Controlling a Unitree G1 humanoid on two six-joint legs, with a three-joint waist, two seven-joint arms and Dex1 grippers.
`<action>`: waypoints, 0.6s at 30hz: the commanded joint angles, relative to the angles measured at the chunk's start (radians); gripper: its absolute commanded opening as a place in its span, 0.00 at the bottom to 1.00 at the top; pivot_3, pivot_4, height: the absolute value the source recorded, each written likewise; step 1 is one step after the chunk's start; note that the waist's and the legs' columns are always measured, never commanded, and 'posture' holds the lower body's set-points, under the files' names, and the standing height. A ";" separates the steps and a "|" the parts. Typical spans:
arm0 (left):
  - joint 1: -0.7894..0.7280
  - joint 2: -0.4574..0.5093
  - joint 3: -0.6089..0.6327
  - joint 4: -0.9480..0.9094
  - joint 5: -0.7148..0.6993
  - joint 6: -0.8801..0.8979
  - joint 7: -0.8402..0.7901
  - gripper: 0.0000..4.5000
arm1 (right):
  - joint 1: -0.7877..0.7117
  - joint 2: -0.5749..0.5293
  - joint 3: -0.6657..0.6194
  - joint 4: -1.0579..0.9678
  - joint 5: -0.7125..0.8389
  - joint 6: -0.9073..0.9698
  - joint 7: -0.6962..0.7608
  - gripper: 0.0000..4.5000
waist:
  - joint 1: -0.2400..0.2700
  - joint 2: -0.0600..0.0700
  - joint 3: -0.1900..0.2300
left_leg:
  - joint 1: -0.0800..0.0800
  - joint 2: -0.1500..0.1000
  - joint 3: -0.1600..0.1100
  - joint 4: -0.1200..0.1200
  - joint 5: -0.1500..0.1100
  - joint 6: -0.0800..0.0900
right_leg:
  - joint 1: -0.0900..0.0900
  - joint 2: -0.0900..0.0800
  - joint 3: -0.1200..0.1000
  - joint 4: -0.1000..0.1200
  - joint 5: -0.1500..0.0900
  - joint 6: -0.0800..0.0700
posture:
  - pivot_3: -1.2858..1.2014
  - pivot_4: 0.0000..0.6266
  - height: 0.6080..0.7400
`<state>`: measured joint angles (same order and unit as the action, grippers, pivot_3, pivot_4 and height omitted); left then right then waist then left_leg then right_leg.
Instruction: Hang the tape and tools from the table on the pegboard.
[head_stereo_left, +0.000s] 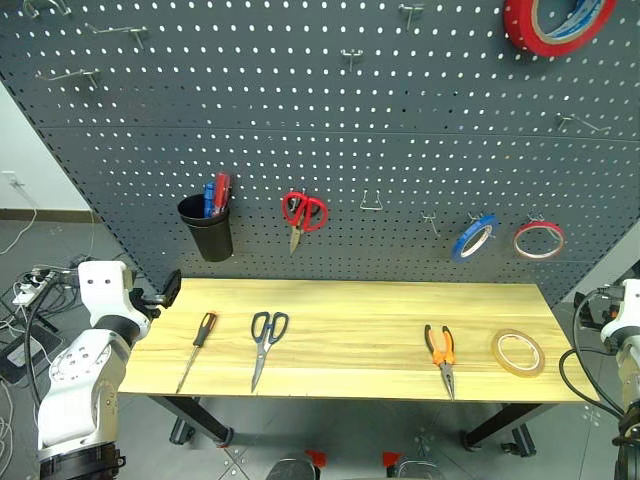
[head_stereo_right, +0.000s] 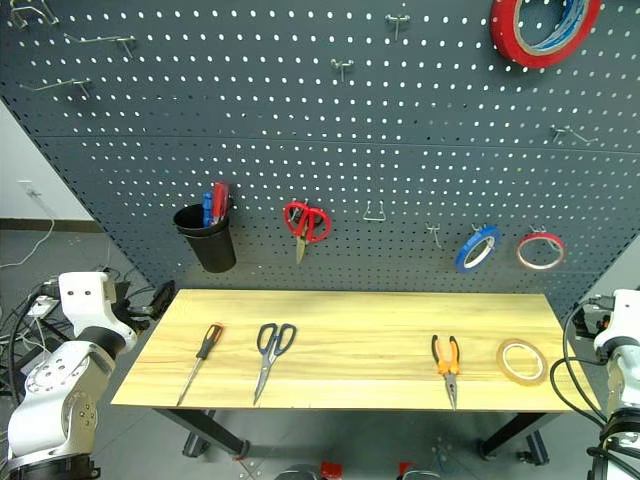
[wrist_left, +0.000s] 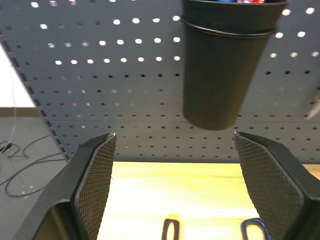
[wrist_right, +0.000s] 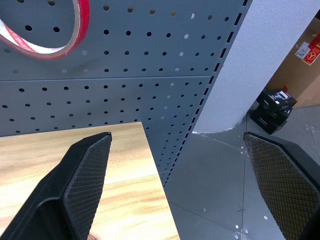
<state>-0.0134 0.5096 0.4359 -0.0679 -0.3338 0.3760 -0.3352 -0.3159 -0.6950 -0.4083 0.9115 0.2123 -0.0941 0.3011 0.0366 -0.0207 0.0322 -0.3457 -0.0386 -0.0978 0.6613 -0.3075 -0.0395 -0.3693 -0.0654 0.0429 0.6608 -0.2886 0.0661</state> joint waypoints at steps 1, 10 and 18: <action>-0.020 0.023 -0.010 -0.011 0.015 -0.037 -0.020 0.88 | -0.016 -0.003 -0.010 -0.029 0.007 -0.018 0.002 1.00 | -0.002 0.000 0.000 | 0.000 0.000 0.000 0.000 0.000 0.000 | 0.000 0.000 0.000 0.000 0.000 0.000 | 0.56 0.00 1.00; -0.018 0.022 -0.002 -0.029 -0.025 0.062 -0.026 0.88 | 0.049 0.037 0.017 -0.155 0.029 0.019 0.092 1.00 | -0.013 0.001 0.000 | 0.000 0.000 0.000 0.000 0.000 0.000 | 0.000 0.000 0.000 -0.001 0.000 0.000 | 0.55 0.00 1.00; 0.016 0.017 -0.085 -0.089 -0.004 0.086 -0.038 0.88 | 0.259 0.080 0.124 -0.547 0.011 0.239 0.168 1.00 | -0.014 0.001 -0.001 | 0.000 0.000 -0.001 0.000 0.000 0.001 | 0.000 0.000 0.000 -0.001 0.000 0.000 | 0.53 0.03 1.00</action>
<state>0.0076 0.5220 0.3709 -0.1135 -0.3646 0.4874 -0.3811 -0.0730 -0.6174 -0.3043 0.4771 0.2223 0.0976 0.4627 0.0226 -0.0194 0.0316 -0.3462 -0.0385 -0.0988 0.6611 -0.3079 -0.0389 -0.3692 -0.0659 0.0425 0.6601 -0.2886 0.0663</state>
